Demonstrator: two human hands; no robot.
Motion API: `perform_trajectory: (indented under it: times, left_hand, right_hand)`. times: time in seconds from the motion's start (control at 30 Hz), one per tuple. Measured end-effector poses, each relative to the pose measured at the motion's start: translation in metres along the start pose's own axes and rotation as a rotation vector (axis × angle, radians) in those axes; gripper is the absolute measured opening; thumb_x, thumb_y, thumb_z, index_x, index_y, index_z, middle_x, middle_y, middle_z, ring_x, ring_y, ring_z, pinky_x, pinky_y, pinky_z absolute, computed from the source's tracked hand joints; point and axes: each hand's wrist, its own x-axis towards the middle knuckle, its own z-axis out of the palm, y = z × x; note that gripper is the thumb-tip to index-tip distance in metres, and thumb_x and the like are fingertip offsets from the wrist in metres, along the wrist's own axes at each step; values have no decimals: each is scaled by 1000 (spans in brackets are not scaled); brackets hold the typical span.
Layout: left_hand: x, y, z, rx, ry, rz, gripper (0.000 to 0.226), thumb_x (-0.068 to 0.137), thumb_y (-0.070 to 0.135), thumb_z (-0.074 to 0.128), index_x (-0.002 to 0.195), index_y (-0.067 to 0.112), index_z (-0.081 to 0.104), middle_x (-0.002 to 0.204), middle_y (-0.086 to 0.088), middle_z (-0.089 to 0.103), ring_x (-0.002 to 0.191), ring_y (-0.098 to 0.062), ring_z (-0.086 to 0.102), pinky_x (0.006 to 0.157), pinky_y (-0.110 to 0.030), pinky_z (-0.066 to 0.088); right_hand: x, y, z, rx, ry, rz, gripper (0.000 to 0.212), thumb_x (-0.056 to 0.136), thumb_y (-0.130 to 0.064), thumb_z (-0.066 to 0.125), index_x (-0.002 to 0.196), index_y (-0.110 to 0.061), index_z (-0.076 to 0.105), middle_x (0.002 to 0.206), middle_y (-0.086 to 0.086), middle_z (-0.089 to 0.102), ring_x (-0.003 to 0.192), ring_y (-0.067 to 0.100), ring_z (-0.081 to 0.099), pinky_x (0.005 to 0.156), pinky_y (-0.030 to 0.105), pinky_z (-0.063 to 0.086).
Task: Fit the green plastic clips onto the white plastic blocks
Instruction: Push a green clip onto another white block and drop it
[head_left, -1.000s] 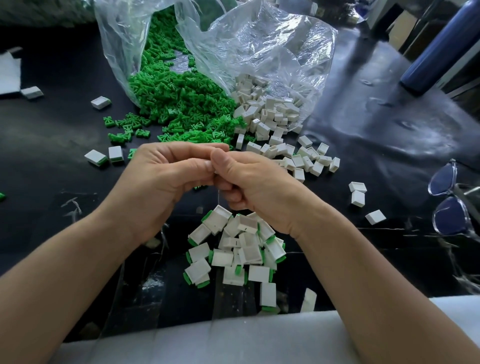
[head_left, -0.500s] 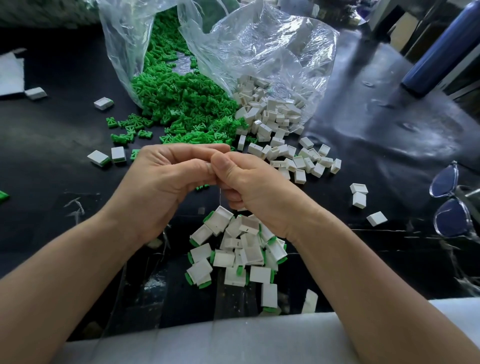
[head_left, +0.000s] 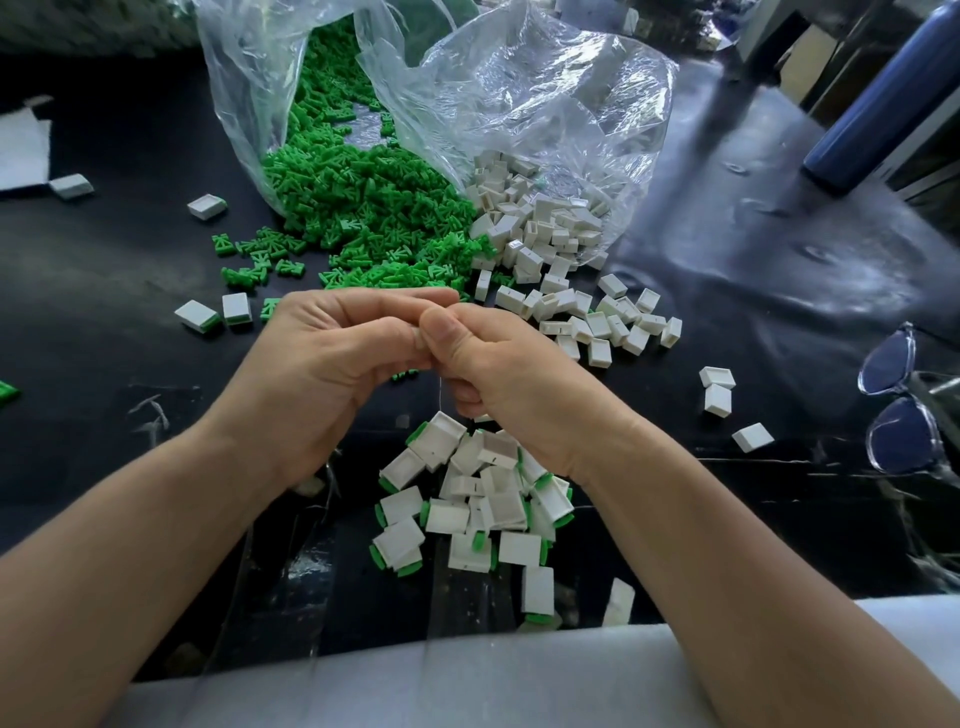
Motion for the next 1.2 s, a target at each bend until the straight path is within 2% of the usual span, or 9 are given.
perform_trajectory:
  times: [0.13, 0.27, 0.4, 0.5, 0.67, 0.83, 1.0, 1.1, 1.2]
  left_hand:
    - [0, 0, 0, -10, -8, -1, 20, 62, 4, 56, 62, 10, 75, 86, -1, 74, 76, -12, 70, 67, -19, 55]
    - [1, 0, -2, -16, -3, -19, 19, 62, 6, 56, 66, 7, 75, 86, -3, 74, 76, -13, 69, 67, -20, 55]
    - [2, -1, -4, 16, 1, -28, 15, 61, 4, 65, 70, 7, 75, 82, -7, 74, 73, -16, 68, 72, -23, 57]
    - [3, -1, -5, 46, -4, -36, 14, 62, 2, 68, 75, 3, 74, 77, -13, 72, 68, -22, 67, 71, -26, 57]
    - [3, 0, -5, 103, 80, -4, 17, 61, 16, 62, 69, 16, 76, 77, 0, 72, 72, -10, 64, 60, -19, 52]
    - [-2, 1, -1, 197, -1, -19, 18, 61, 21, 63, 74, 18, 77, 64, 0, 69, 54, -7, 61, 45, -16, 45]
    - [-7, 2, 1, 265, -153, -47, 27, 54, 26, 72, 78, 15, 75, 60, -4, 68, 48, -8, 57, 42, -17, 43]
    - [-10, 4, 3, 307, -254, -58, 25, 59, 28, 78, 80, 14, 75, 67, -5, 71, 49, -8, 59, 40, -16, 40]
    - [-7, 3, 3, 309, -161, -43, 31, 56, 39, 72, 77, 16, 75, 68, -4, 72, 49, -8, 57, 39, -16, 38]
  right_hand:
    - [0, 0, -1, 6, 3, -8, 31, 98, -30, 38, 69, -31, 46, 64, -16, 40, 61, -1, 36, 61, 23, 26]
    - [1, 0, 0, -1, -7, 9, 31, 99, -32, 36, 90, -16, 61, 61, -18, 41, 60, -2, 36, 60, 21, 26]
    - [2, 1, 0, 96, -14, 30, 36, 99, -34, 36, 67, -27, 51, 42, -19, 44, 49, -3, 38, 56, 18, 27]
    - [2, 0, -4, 125, -23, 33, 43, 98, -37, 35, 61, -20, 49, 51, -9, 41, 45, 3, 34, 51, 18, 25]
    - [3, -2, -25, 23, 146, 66, 49, 93, -51, 33, 81, -15, 64, 59, -4, 46, 49, 3, 41, 50, 15, 34]
    - [10, 7, -47, 35, 453, 65, 26, 93, -37, 50, 79, -17, 61, 60, -7, 48, 53, 3, 44, 56, 21, 34]
    - [15, 17, -56, -289, 607, 26, 14, 91, -33, 55, 86, -22, 62, 71, -11, 55, 71, 7, 52, 72, 26, 43]
    - [14, 19, -53, -490, 559, 11, 14, 88, -30, 58, 92, -21, 69, 76, -9, 58, 78, 9, 55, 74, 24, 43]
    - [14, 21, -49, -561, 468, 30, 15, 85, -29, 62, 94, -21, 71, 81, -8, 59, 85, 12, 56, 78, 25, 43]
